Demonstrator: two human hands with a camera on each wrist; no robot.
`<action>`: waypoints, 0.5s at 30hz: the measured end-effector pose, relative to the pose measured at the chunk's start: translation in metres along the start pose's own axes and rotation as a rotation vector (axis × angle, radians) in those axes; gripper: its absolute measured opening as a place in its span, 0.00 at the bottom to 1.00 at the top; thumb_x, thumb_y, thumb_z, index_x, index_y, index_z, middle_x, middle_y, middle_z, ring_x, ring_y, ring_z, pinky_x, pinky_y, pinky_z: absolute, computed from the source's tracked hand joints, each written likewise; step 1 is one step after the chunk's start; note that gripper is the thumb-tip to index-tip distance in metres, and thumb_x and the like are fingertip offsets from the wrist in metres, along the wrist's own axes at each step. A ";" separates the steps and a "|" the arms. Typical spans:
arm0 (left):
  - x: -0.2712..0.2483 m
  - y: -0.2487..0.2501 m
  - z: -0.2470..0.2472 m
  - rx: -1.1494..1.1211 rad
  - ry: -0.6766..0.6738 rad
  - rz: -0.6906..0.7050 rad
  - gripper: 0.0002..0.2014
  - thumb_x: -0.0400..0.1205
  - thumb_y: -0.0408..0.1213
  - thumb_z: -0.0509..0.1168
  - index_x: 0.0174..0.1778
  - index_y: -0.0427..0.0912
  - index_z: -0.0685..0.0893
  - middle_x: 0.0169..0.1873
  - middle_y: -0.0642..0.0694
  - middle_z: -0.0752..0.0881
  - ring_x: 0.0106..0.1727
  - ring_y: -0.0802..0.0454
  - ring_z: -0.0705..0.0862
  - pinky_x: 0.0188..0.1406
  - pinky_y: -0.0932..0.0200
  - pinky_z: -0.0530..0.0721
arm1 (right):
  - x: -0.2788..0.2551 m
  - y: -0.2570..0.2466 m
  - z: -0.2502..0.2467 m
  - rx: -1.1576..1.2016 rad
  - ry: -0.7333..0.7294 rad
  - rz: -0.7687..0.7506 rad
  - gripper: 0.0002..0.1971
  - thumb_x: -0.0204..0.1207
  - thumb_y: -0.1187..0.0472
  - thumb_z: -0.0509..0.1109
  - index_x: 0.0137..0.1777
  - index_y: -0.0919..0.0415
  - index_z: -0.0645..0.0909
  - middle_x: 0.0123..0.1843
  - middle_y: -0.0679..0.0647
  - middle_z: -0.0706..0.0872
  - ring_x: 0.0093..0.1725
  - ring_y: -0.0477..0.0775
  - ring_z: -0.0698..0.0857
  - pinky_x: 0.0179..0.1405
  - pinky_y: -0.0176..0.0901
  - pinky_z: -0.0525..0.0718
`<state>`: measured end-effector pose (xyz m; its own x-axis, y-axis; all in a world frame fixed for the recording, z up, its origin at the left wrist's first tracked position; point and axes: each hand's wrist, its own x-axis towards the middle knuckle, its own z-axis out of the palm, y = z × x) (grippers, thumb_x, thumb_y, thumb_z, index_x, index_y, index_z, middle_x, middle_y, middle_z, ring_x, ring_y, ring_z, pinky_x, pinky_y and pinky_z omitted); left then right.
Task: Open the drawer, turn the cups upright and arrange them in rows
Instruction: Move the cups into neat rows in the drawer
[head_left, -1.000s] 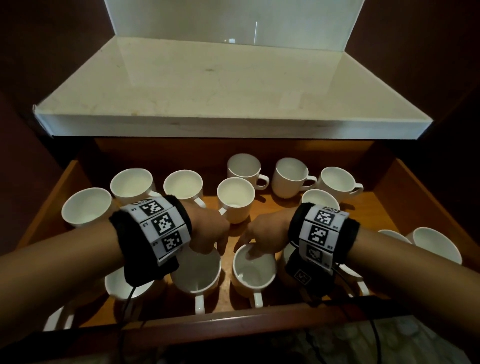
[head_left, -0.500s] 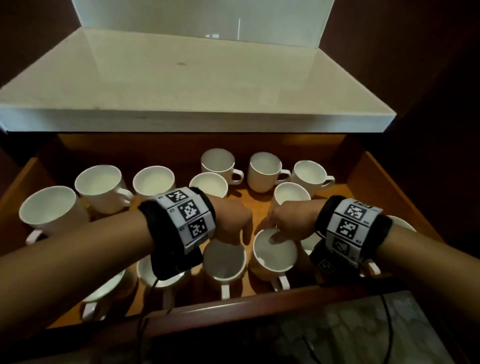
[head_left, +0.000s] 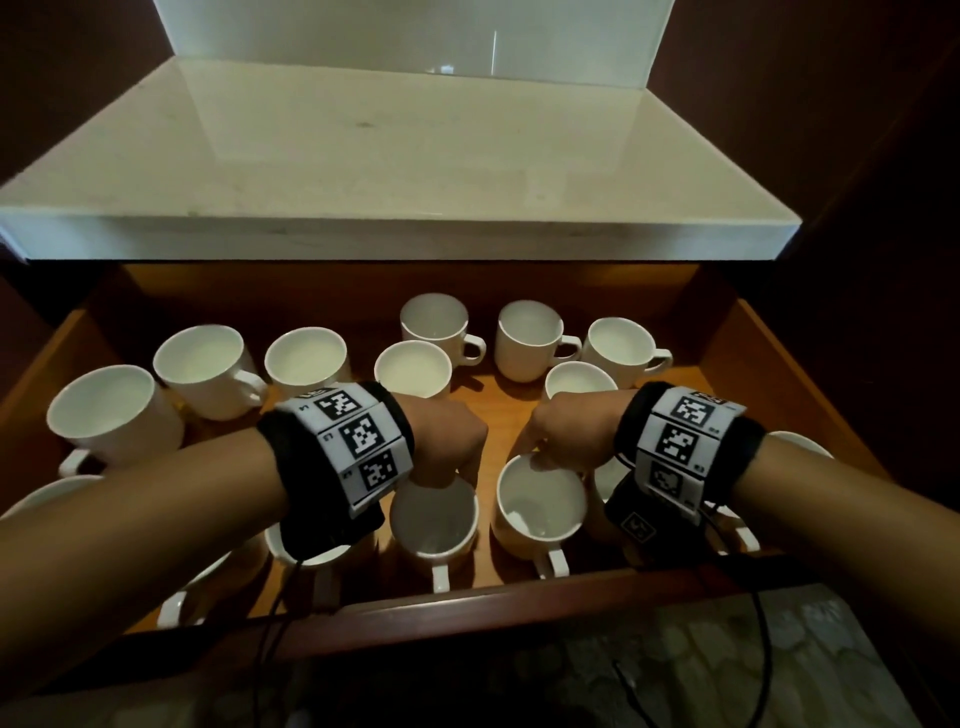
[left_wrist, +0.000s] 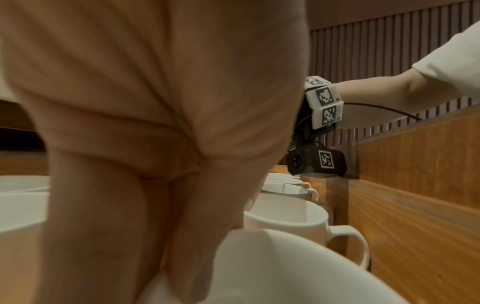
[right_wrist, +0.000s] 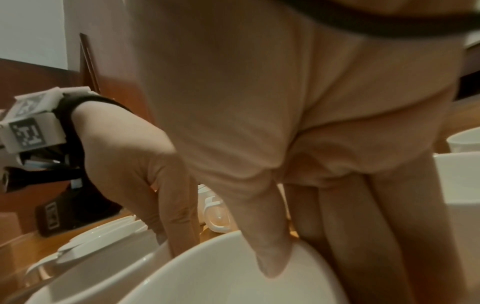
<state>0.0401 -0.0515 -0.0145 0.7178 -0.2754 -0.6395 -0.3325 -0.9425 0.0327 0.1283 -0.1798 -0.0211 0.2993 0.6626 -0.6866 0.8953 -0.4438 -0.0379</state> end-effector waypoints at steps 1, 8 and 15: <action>0.000 0.000 0.000 -0.001 0.000 -0.001 0.24 0.82 0.25 0.58 0.71 0.49 0.82 0.64 0.46 0.86 0.62 0.46 0.84 0.60 0.55 0.84 | 0.000 0.000 0.000 0.000 -0.002 -0.004 0.19 0.86 0.57 0.60 0.76 0.50 0.75 0.70 0.51 0.82 0.68 0.55 0.80 0.66 0.46 0.76; -0.001 0.001 -0.002 -0.012 -0.012 0.001 0.24 0.82 0.25 0.58 0.72 0.48 0.81 0.65 0.47 0.85 0.63 0.47 0.84 0.61 0.55 0.82 | 0.001 0.005 0.000 0.025 -0.006 -0.023 0.19 0.86 0.57 0.60 0.76 0.50 0.76 0.70 0.51 0.82 0.68 0.54 0.79 0.63 0.43 0.75; 0.000 0.001 -0.003 -0.031 -0.011 -0.005 0.20 0.84 0.28 0.59 0.69 0.47 0.83 0.63 0.46 0.87 0.60 0.47 0.85 0.58 0.56 0.82 | 0.006 0.010 0.001 0.051 -0.020 -0.041 0.20 0.86 0.57 0.60 0.77 0.49 0.75 0.71 0.50 0.82 0.69 0.53 0.79 0.64 0.43 0.75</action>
<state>0.0418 -0.0531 -0.0125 0.7129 -0.2684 -0.6479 -0.3096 -0.9494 0.0528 0.1387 -0.1814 -0.0263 0.2553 0.6687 -0.6983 0.8886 -0.4470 -0.1032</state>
